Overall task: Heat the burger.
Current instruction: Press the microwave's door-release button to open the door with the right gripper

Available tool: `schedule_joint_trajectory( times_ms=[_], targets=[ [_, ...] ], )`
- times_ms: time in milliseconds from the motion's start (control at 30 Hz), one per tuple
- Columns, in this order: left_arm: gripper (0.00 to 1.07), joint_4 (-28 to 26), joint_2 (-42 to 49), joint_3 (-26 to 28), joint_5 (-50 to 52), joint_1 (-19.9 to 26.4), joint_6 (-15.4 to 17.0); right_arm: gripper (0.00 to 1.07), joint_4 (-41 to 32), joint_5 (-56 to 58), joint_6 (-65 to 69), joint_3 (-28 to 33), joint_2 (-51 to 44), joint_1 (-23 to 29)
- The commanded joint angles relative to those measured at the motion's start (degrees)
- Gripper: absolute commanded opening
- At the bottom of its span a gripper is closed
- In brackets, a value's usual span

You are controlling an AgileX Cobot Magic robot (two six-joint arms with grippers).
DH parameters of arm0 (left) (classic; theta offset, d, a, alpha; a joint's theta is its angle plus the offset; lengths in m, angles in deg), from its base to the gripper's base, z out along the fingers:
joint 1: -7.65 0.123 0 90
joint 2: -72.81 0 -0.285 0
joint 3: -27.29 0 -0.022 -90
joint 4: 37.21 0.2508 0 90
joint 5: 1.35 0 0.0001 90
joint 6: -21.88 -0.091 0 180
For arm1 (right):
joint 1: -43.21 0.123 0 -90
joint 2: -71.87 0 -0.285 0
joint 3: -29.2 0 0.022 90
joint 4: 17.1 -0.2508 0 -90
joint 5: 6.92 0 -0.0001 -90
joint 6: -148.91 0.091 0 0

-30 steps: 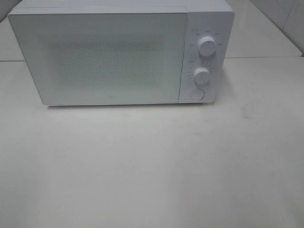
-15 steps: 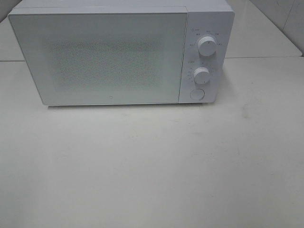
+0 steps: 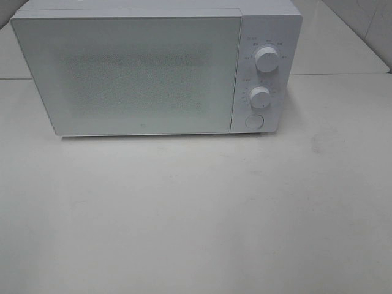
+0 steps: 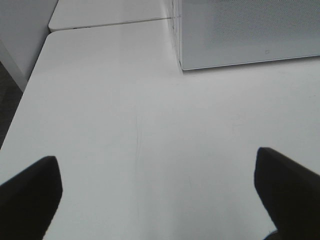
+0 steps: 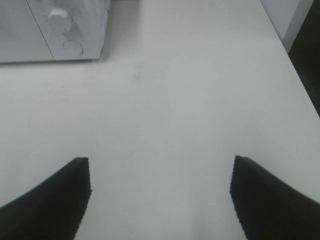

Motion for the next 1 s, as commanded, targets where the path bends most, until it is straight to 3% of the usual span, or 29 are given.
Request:
schedule_joint_trajectory(
  times_ms=[33,500,700,1000],
  targets=[
    [0.98,0.06,0.92,-0.17,0.52,0.11,-0.06,0.76,0.11,-2.35,0.0,1.38,-2.92,-0.52],
    [0.98,0.11,0.23,-0.17,0.52,0.11,-0.06,0.76,-0.06,-2.58,-0.11,1.15,-2.92,-0.52],
    [0.98,0.11,0.23,-0.17,0.52,0.11,-0.06,0.76,-0.23,-5.79,-0.11,-1.78,-0.46,-0.52],
    [0.98,0.11,0.23,-0.17,0.52,0.11,-0.06,0.76,-0.23,-23.61,-0.06,-2.06,11.4,-0.52]
  ],
)
